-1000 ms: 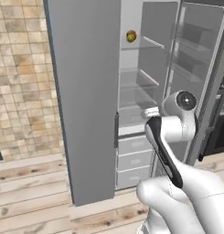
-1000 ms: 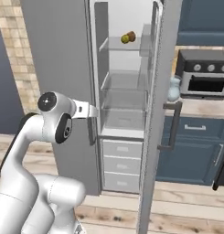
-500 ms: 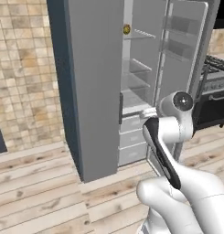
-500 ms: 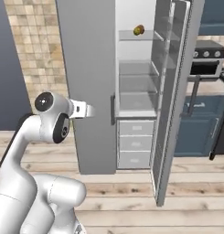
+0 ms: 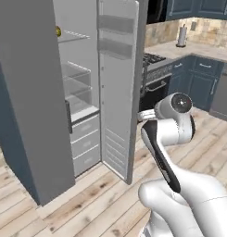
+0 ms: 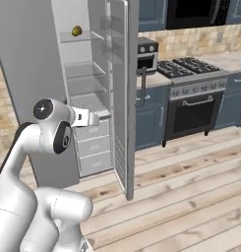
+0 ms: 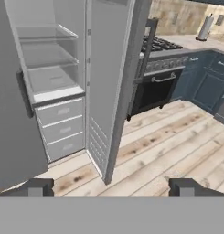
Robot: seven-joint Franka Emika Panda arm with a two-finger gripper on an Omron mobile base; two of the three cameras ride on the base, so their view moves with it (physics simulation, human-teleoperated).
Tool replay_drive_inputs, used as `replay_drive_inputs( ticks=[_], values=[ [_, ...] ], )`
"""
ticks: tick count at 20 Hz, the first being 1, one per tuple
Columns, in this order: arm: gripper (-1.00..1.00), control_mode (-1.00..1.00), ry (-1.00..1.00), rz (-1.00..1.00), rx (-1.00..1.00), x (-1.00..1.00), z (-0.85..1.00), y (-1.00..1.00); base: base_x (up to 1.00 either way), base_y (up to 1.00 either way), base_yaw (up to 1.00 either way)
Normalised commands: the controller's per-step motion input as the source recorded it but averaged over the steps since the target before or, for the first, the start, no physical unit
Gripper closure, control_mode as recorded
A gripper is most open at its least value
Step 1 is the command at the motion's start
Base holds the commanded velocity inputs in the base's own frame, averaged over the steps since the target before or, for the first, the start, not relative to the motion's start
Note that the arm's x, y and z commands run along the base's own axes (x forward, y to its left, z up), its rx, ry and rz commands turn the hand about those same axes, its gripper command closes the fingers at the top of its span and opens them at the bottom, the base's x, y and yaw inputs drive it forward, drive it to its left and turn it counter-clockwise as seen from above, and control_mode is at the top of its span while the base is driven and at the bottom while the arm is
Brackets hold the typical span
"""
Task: Move the lemon and bread from the second highest shelf to the top shelf to make space. Then, place the pitcher from the counter on the cleared second highest shelf.
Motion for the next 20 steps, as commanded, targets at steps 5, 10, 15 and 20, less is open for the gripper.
replay_drive_inputs(
  ticks=[5,10,15,20],
  values=[
    [-1.00,1.00,0.00,0.00,0.00,0.00,0.00,0.00,0.00,-0.07,-0.61],
    [-1.00,1.00,0.00,0.00,0.00,0.00,0.00,0.00,0.19,-0.06,-0.54],
    [-1.00,1.00,0.00,0.00,0.00,0.00,0.00,0.00,0.42,-0.03,-0.39],
    [-1.00,1.00,0.00,0.00,0.00,0.00,0.00,0.00,0.66,-0.11,-0.24]
  ],
)
